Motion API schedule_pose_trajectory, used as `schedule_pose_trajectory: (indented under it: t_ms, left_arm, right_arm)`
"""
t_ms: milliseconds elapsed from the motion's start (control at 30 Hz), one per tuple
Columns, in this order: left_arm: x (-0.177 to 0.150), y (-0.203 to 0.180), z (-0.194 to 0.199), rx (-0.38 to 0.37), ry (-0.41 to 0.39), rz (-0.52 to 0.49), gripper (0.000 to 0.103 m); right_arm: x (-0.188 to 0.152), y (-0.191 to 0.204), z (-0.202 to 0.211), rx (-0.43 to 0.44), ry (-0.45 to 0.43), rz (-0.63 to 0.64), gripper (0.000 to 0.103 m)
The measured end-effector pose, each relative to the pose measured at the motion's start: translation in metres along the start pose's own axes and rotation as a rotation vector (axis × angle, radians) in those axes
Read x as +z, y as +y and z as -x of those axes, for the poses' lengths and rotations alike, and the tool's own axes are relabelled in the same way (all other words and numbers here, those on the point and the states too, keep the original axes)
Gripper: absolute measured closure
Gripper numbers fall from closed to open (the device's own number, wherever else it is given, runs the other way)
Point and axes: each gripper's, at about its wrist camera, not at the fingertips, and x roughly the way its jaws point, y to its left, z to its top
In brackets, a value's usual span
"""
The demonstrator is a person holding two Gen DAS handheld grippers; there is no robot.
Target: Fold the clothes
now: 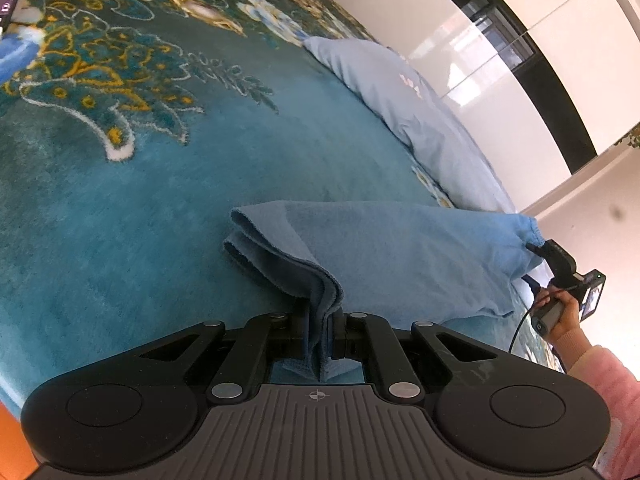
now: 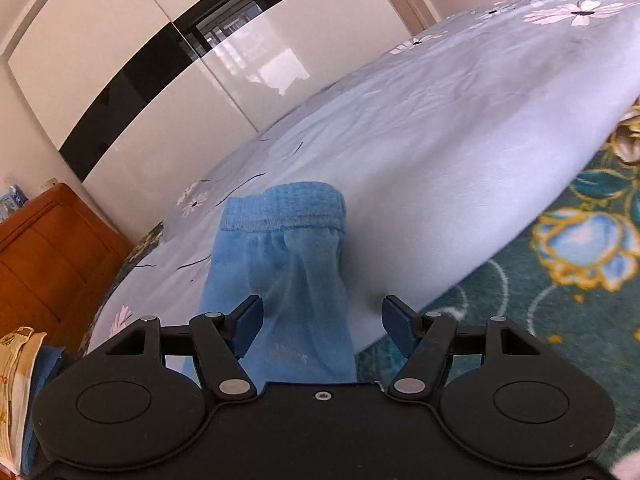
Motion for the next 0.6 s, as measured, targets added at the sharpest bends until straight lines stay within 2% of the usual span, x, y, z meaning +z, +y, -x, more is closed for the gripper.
schedule_pose_trajectory:
  t_ms: [67,100,133,200,400,600]
  left_arm:
    - [0.001,0.001,-0.001,-0.008,0.002,0.012,0.097]
    - [0.002,0.003,-0.001,-0.017,0.003,0.024,0.097]
    - [0.003,0.006,-0.002,-0.031,0.003,0.044,0.097]
    - [0.004,0.009,-0.003,-0.041,-0.005,0.072,0.097]
    - [0.029,0.0,0.008,-0.032,-0.095,0.038,0.098]
    - [0.072,-0.009,0.018,-0.007,-0.154,-0.027,0.098]
  right_arm:
    - [-0.001,0.001,-0.004,0.022,0.003,-0.008,0.039]
    - [-0.001,0.002,-0.006,0.03,0.009,-0.01,0.048]
    - [-0.002,0.003,-0.008,0.041,0.017,-0.013,0.068]
    - [-0.003,0.005,-0.009,0.03,0.02,-0.017,0.092]
    - [0.0,0.012,0.022,0.092,-0.038,-0.052,0.094]
    - [0.011,0.021,0.09,0.143,-0.083,-0.023,0.094]
